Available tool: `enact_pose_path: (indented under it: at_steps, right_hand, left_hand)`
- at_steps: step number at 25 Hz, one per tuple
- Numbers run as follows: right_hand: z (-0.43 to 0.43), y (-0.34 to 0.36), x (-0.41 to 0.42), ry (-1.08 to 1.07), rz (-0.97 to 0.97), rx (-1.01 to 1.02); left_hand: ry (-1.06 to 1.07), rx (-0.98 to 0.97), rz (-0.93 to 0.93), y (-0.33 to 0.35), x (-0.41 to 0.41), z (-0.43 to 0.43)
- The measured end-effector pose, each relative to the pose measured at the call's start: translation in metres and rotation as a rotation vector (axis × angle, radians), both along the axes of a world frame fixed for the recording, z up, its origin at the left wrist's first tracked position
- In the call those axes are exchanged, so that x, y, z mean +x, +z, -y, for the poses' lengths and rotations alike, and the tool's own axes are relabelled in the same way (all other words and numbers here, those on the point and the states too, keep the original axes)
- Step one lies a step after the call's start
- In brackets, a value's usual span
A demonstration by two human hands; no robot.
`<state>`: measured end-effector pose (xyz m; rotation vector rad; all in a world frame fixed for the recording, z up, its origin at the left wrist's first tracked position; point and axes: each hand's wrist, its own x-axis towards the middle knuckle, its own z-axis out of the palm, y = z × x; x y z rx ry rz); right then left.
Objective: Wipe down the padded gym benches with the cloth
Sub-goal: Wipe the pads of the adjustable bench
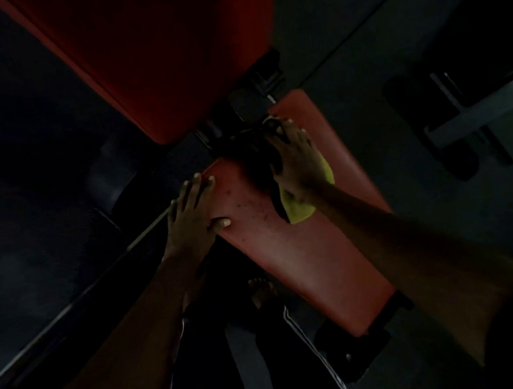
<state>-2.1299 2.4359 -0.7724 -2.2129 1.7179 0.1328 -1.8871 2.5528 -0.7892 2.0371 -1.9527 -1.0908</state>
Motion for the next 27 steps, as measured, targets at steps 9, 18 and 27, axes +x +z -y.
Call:
enact_pose_path:
  at_steps: [9,18,27]
  right_hand:
    - [0.013,0.009,0.023,-0.211,0.043,-0.001]
    - [-0.022,0.001,0.046,0.075,0.065,-0.076]
    - [-0.068,0.007,0.087,0.281,0.023,-0.068]
  left_hand:
    - [0.203,-0.006,0.027,0.006,-0.026,-0.021]
    - [0.581,0.103,-0.292,-0.019,-0.043,-0.11]
    - [0.716,0.127,-0.255,0.001,0.021,-0.123]
